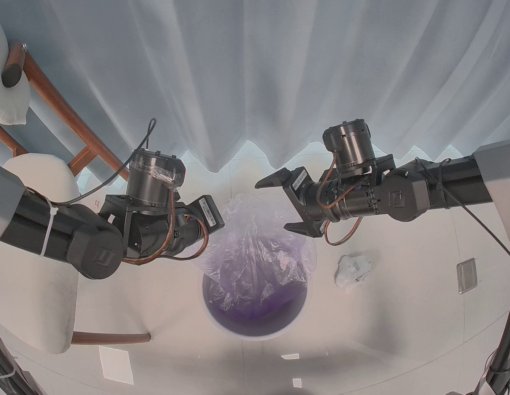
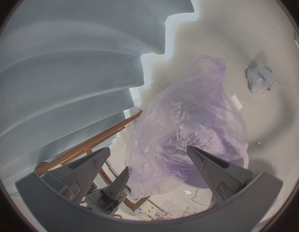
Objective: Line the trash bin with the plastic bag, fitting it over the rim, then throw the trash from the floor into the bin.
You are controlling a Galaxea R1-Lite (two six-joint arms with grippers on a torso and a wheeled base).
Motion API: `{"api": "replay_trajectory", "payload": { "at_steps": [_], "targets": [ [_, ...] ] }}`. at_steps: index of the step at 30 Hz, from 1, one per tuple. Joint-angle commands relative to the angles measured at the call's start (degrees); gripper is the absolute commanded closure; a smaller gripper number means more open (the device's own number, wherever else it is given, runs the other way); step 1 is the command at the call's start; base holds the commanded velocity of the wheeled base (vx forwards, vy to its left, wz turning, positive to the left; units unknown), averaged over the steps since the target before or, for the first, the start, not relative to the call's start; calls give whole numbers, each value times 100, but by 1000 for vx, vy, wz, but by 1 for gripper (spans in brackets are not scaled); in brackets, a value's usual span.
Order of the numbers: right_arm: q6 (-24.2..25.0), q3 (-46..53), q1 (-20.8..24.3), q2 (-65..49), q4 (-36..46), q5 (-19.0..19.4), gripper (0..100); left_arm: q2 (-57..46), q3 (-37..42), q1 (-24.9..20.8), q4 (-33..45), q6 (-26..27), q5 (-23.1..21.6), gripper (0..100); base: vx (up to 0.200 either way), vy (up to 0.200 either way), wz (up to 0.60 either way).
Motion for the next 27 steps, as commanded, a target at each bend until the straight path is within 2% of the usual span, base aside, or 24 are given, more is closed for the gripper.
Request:
{"api": "replay_trajectory", "payload": {
  "at_steps": [1, 20, 21, 27],
  "targets": [
    [8, -187, 83, 281, 2, -1, 0, -102, 44, -11, -6, -9, 5, 100, 0, 0, 0],
    [0, -460, 505, 589, 2, -1, 0, -207, 88, -73, -15, 8, 14, 100, 0, 0, 0],
    [0, -468, 514, 580, 2, -1, 100, -216, 88, -73, -15, 8, 14, 100, 0, 0, 0],
    [8, -398, 487, 510, 64, -1, 100, -242, 97, -73, -15, -1, 14, 100, 0, 0, 0]
  ]
}}
